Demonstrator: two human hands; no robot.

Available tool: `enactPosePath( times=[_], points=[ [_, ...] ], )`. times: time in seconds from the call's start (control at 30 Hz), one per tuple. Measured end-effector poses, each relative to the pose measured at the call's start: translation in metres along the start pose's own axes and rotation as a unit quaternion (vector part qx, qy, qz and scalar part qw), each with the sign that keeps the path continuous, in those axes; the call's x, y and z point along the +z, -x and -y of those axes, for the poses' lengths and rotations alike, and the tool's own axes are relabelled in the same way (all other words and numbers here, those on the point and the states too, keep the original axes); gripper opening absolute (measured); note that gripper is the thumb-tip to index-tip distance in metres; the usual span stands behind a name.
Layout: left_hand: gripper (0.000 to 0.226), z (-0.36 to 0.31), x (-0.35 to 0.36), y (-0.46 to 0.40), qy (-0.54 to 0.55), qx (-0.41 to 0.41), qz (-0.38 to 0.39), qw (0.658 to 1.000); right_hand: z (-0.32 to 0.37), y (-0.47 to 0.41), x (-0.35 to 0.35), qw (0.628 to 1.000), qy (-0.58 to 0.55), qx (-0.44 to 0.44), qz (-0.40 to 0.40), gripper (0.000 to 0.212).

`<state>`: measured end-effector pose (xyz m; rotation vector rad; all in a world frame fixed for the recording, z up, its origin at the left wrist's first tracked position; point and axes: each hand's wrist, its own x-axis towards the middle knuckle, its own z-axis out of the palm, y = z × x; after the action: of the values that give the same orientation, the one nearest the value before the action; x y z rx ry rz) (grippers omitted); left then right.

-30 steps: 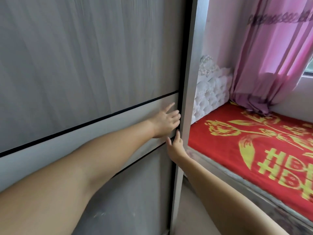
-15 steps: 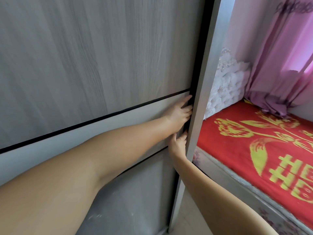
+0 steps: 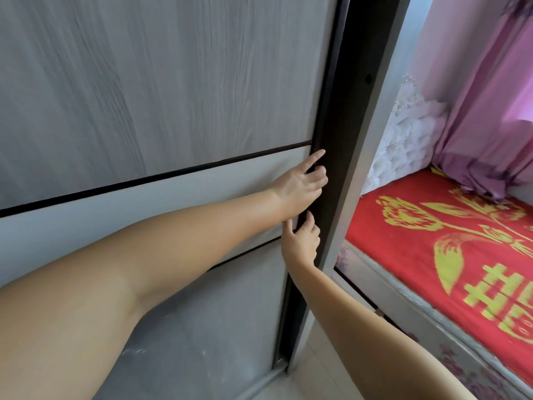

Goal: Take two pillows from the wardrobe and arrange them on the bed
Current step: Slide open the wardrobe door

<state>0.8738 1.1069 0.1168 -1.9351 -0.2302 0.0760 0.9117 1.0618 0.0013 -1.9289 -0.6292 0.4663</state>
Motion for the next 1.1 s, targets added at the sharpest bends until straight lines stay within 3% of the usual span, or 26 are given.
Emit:
enactPosePath(
  times=[0.37, 0.5, 0.7, 0.87, 1.1],
  points=[
    [0.026, 0.005, -0.009, 0.142, 0.097, -0.06, 0.08, 0.99, 0.015, 0.121, 0.058, 0.994, -0.053, -0.058, 0.07, 0.045],
    [0.026, 0.011, -0.004, 0.2, 0.109, -0.068, 0.122, 0.984, 0.021, 0.164, 0.079, 0.981, 0.037, -0.134, 0.136, 0.045],
    [0.024, 0.028, 0.007, 0.311, 0.118, -0.047, 0.143, 0.982, 0.042, 0.212, 0.113, 0.908, 0.18, -0.286, 0.246, 0.033],
    [0.002, 0.035, 0.003, 0.395, 0.074, -0.022, 0.144, 0.987, 0.059, 0.259, 0.151, 0.829, 0.256, -0.387, 0.313, 0.041],
    [0.007, 0.036, -0.01, 0.48, 0.042, -0.052, 0.224, 0.972, 0.076, 0.32, 0.197, 0.763, 0.298, -0.461, 0.342, 0.05]
  ],
)
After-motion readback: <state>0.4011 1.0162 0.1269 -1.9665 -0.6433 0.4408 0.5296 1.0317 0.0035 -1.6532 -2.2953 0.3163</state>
